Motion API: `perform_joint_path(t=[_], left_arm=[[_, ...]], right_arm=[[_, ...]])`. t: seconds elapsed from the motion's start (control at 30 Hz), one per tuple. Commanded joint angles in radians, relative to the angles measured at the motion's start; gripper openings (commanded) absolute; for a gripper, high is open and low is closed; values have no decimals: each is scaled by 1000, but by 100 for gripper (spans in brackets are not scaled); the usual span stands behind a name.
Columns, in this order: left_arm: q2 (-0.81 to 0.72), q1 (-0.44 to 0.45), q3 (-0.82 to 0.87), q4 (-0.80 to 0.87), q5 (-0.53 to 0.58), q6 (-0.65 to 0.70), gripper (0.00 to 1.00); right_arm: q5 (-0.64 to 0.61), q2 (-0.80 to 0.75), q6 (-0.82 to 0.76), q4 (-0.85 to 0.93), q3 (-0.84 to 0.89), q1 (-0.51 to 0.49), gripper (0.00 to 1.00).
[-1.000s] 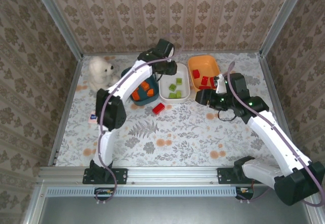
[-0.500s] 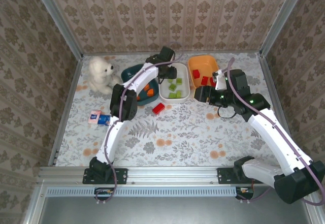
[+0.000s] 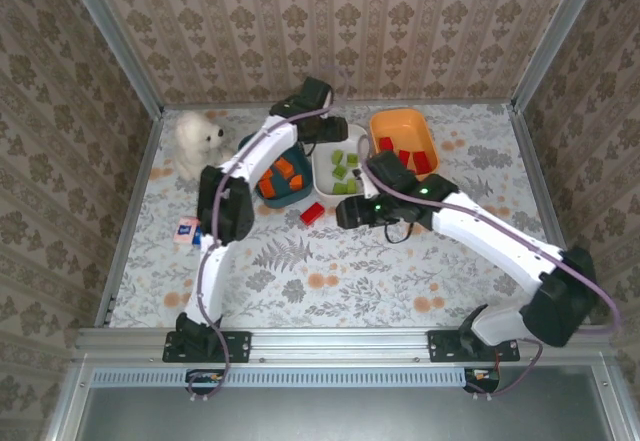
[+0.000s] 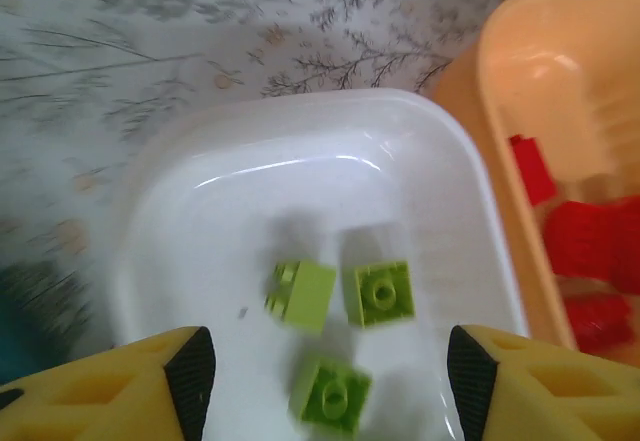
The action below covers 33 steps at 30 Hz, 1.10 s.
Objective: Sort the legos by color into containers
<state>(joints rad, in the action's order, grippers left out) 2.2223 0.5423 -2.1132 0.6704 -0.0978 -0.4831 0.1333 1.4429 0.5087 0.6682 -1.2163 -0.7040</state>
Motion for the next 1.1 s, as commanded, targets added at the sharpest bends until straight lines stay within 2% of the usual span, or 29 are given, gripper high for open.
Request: perform_joint_path(t=[0.0, 0.1, 0.13, 0.27, 0.5, 0.6, 0.73, 0.83, 1.07], left_arm=[[-297, -49, 212, -94, -26, -42, 68], [-536, -79, 510, -170, -50, -81, 70], [-616, -118, 606, -184, -54, -94, 71], [-929, -158, 918, -189, -68, -110, 76], [-1454, -198, 1294, -64, -83, -188, 89], [-1646, -209, 1370, 47, -89, -214, 91], [-1796, -209, 1398, 178, -101, -241, 91], [-1834, -209, 1381, 229, -105, -229, 91], [-1808, -209, 1332, 270, -139, -183, 92]], right_arm=[[-110, 113, 58, -25, -64, -49, 73], [-165, 228, 145, 5, -146, -81, 77], [-173, 264, 175, 18, -179, -90, 78], [-230, 413, 264, 66, -313, -134, 80], [-336, 557, 431, 91, -425, -178, 82], [-343, 601, 474, 71, -453, -179, 81], [-374, 659, 529, 101, -500, -179, 82], [-412, 683, 559, 105, -508, -179, 82], [-454, 752, 586, 94, -557, -175, 81]])
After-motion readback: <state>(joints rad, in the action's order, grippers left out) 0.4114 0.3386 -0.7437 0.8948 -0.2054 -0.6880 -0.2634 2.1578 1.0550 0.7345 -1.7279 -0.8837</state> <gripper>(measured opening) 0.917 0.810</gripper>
